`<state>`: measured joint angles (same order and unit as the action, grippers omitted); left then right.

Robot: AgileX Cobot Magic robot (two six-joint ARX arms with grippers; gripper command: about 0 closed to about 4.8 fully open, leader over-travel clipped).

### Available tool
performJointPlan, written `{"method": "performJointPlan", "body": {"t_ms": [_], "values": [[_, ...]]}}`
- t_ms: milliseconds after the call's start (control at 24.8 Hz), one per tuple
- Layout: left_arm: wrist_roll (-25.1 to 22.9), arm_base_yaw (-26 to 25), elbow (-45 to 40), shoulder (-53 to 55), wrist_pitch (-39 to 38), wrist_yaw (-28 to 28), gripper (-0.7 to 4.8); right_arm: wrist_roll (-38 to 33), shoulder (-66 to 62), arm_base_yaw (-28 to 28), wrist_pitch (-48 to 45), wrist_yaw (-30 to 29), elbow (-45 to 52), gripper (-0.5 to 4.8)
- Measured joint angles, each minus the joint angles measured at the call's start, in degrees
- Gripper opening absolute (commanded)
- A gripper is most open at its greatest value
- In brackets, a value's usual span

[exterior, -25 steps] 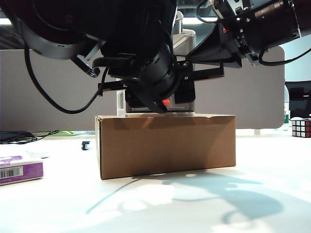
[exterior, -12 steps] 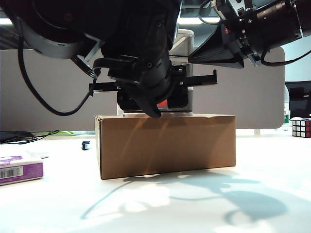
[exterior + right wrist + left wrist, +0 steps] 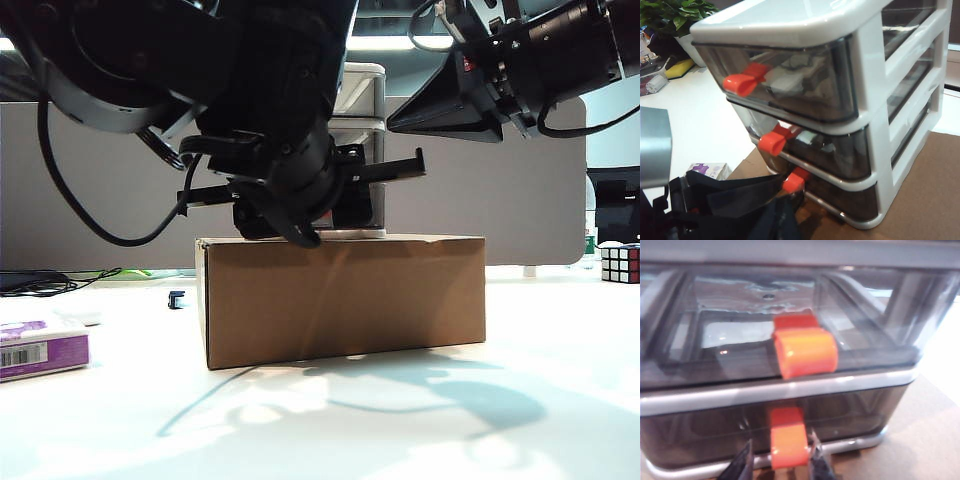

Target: Open the third layer of the drawer on the table, pick up a pack of napkins on the table and put it in, and finally close the drawer.

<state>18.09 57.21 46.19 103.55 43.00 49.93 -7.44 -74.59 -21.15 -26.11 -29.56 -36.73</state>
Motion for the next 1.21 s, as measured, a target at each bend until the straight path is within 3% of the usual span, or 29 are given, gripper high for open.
{"method": "performJointPlan", "body": {"t_ms": [805, 845, 1006, 1207], "values": [[1.0, -0.2, 2.4, 2.0, 0.5, -1.6, 1.14, 0.0, 0.0, 0.0, 0.1, 0.0, 0.0, -0.06], [0.6, -0.2, 2.4, 2.0, 0.5, -1.2, 1.09, 0.0, 0.0, 0.0, 0.1, 0.0, 0.0, -0.06], [0.0, -0.2, 2.5, 2.0, 0.5, -0.8, -0.06, 0.2, 0.0, 0.0, 0.6, 0.0, 0.0, -0.06], [0.0, -0.2, 2.5, 2.0, 0.5, -0.3, -0.06, 0.9, 0.0, 0.0, 1.2, 0.0, 0.0, -0.06]]}}
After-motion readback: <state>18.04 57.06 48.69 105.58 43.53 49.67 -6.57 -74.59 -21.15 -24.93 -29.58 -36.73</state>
